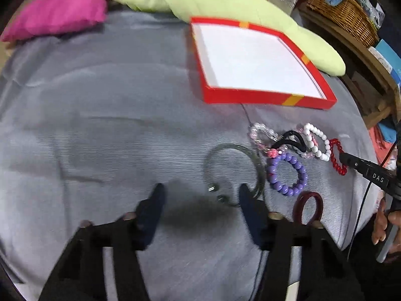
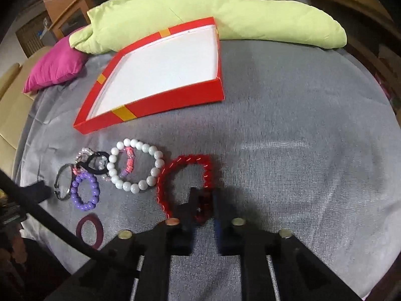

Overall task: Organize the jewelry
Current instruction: 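Grasp the silver bangle with the left tool while the right tool grasps the red bead bracelet, then carry both bracelets into the red box and open both tools, then move both tools back toward the remaining bracelets beside the box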

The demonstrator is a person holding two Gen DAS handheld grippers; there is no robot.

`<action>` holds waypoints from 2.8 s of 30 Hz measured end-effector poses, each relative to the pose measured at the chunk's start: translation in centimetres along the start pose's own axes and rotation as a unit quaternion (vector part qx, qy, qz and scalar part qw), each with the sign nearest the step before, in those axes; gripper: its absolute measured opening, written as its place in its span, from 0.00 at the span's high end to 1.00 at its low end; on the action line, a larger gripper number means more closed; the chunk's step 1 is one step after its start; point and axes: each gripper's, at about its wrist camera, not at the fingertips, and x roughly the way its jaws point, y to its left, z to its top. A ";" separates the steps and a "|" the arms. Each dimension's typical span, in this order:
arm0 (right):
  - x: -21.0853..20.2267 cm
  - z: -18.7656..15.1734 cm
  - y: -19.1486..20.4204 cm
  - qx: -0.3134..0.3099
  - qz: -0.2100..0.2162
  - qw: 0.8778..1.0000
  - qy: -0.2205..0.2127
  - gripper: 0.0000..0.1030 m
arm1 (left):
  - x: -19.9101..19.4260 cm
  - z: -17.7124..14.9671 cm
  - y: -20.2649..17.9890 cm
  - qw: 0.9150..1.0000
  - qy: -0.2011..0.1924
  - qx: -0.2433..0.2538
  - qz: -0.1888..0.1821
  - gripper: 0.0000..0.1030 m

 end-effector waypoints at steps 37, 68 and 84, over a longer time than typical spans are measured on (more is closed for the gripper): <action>2.1 11.9 0.6 0.082 0.141 0.978 -0.130 0.86 | 3.5 11.7 -5.8 0.991 -0.111 0.063 0.028 0.94; 3.2 7.9 -1.1 0.119 0.040 0.989 -0.079 0.86 | -1.3 6.1 -0.3 0.989 -0.135 -0.060 0.017 0.52; -3.4 0.5 -0.6 0.047 0.065 0.992 -0.094 0.56 | -2.7 -1.3 -4.3 0.991 -0.099 0.025 0.090 0.28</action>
